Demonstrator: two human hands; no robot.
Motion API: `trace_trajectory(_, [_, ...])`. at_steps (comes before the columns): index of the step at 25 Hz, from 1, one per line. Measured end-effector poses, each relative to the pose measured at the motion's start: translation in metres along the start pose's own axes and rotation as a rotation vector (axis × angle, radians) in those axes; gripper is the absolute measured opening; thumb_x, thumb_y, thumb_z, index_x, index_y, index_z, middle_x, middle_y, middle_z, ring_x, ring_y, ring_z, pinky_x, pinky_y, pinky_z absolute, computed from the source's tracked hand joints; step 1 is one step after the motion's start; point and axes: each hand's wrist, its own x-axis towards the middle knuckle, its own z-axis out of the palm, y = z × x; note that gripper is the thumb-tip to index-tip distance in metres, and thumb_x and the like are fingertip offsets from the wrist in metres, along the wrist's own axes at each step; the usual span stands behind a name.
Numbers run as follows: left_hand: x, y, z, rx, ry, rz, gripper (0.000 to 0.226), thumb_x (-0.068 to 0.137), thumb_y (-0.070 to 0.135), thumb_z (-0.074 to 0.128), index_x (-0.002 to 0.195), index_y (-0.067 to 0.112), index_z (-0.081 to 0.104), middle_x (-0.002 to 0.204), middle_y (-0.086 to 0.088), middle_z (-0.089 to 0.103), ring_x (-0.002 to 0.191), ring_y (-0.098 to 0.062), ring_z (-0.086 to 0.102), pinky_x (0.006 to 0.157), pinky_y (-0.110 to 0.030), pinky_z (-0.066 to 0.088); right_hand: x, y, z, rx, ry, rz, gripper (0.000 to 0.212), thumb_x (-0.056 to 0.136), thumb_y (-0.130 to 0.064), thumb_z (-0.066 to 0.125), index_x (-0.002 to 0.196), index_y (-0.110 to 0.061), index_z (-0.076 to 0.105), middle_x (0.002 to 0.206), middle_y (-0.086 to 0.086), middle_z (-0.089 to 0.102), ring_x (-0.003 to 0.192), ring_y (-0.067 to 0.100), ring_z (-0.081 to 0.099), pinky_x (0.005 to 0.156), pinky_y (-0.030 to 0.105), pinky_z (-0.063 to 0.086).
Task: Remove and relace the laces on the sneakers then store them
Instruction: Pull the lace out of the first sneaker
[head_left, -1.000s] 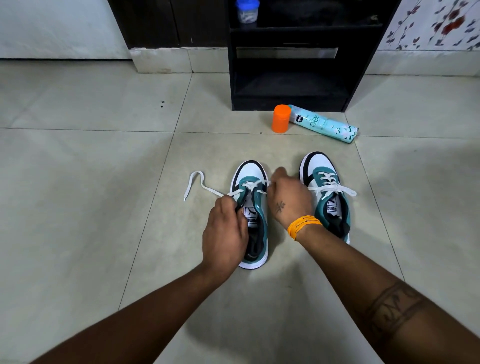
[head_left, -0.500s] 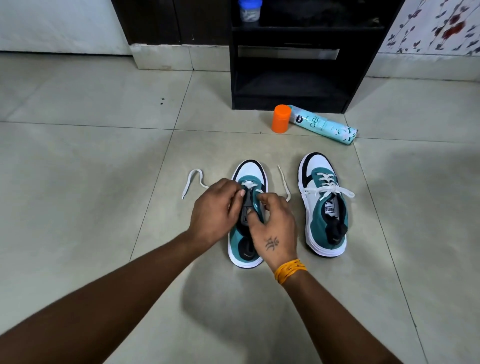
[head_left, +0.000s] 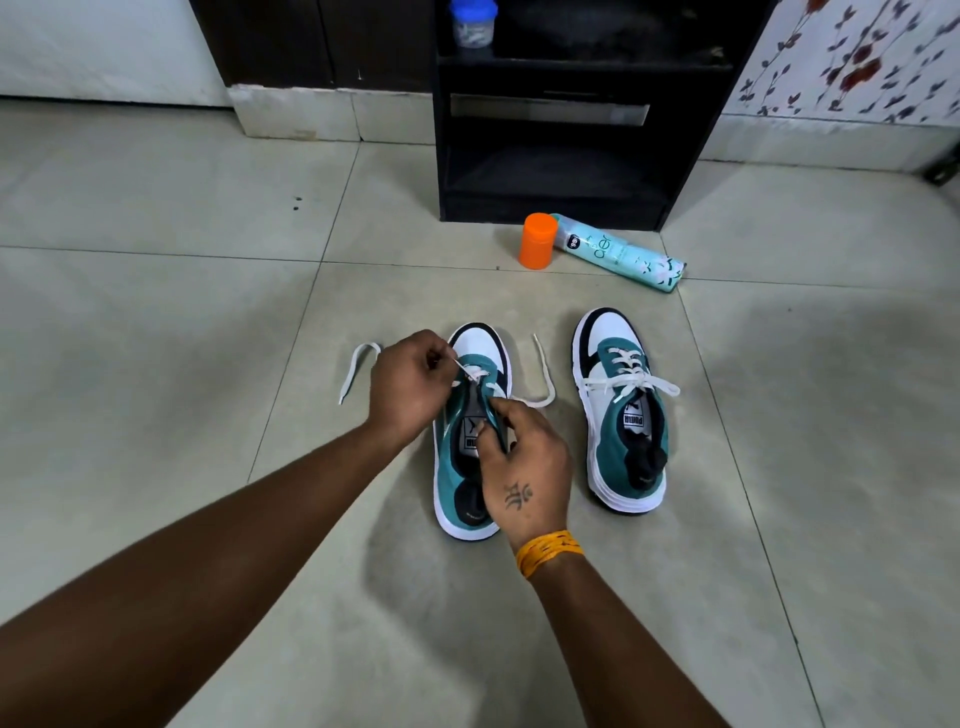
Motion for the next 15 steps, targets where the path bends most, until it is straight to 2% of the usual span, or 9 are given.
trace_trajectory(2, [-0.006, -0.005, 0.003, -0.047, -0.003, -0.049, 0.014, 0.078, 0.025, 0.059, 0.085, 0.023, 0.071, 0.081, 0.011, 0.075, 0.078, -0.008, 0.071, 0.081, -0.038, 0.059, 0.001, 0.001, 0.001, 0.004, 0.001, 0.013, 0.03, 0.084, -0.019, 0.07, 0.114, -0.019, 0.075, 0.11, -0.003, 0.074, 0.1, 0.02, 0.071, 0.086, 0.037, 0.058])
trace_trajectory(5, [-0.014, -0.007, -0.003, -0.01, -0.091, 0.175, 0.018, 0.083, 0.014, 0.066, 0.095, 0.024, 0.074, 0.094, 0.011, 0.075, 0.088, -0.006, 0.072, 0.083, -0.036, 0.06, 0.0, 0.002, 0.001, -0.001, -0.004, 0.009, 0.031, 0.084, -0.02, 0.071, 0.115, -0.018, 0.075, 0.111, -0.002, 0.074, 0.1, 0.02, 0.071, 0.087, 0.037, 0.057])
trace_trajectory(8, [-0.008, -0.011, -0.009, 0.066, -0.091, 0.311, 0.01, 0.087, 0.012, 0.067, 0.091, 0.019, 0.073, 0.086, 0.007, 0.073, 0.081, -0.015, 0.071, 0.077, -0.041, 0.059, -0.001, 0.002, 0.002, 0.002, -0.009, 0.01, 0.031, 0.084, -0.023, 0.069, 0.115, -0.02, 0.075, 0.111, -0.003, 0.074, 0.101, 0.019, 0.07, 0.088, 0.036, 0.057])
trace_trajectory(9, [-0.006, -0.013, -0.007, 0.032, -0.062, 0.244, 0.008, 0.088, 0.011, 0.066, 0.088, 0.018, 0.071, 0.081, 0.005, 0.073, 0.078, -0.019, 0.071, 0.075, -0.043, 0.059, -0.001, 0.002, 0.002, 0.004, -0.009, 0.014, 0.031, 0.084, -0.023, 0.069, 0.115, -0.02, 0.075, 0.111, -0.004, 0.074, 0.101, 0.018, 0.07, 0.088, 0.036, 0.057])
trace_trajectory(12, [-0.001, -0.004, 0.002, -0.323, -0.006, -0.221, 0.014, 0.094, 0.006, 0.062, 0.085, 0.014, 0.068, 0.082, -0.005, 0.075, 0.08, -0.032, 0.073, 0.079, -0.054, 0.061, -0.001, 0.004, 0.003, 0.011, -0.013, 0.019, 0.031, 0.084, -0.022, 0.07, 0.115, -0.021, 0.074, 0.112, -0.004, 0.074, 0.102, 0.018, 0.07, 0.089, 0.036, 0.057])
trace_trajectory(13, [-0.001, -0.003, 0.002, -0.331, -0.014, -0.227, 0.013, 0.093, 0.007, 0.064, 0.086, 0.018, 0.069, 0.085, -0.003, 0.075, 0.083, -0.028, 0.073, 0.082, -0.052, 0.061, -0.001, 0.005, 0.004, 0.014, -0.016, 0.018, 0.031, 0.084, -0.022, 0.069, 0.115, -0.02, 0.074, 0.113, -0.004, 0.074, 0.103, 0.018, 0.07, 0.09, 0.036, 0.057])
trace_trajectory(15, [-0.005, -0.002, -0.004, -0.173, -0.102, -0.032, 0.011, 0.089, 0.017, 0.071, 0.091, 0.028, 0.071, 0.092, 0.009, 0.076, 0.086, -0.015, 0.073, 0.086, -0.041, 0.06, -0.001, 0.006, 0.005, 0.021, -0.014, 0.014, 0.033, 0.084, -0.021, 0.069, 0.116, -0.019, 0.074, 0.114, -0.004, 0.074, 0.104, 0.017, 0.069, 0.091, 0.036, 0.056])
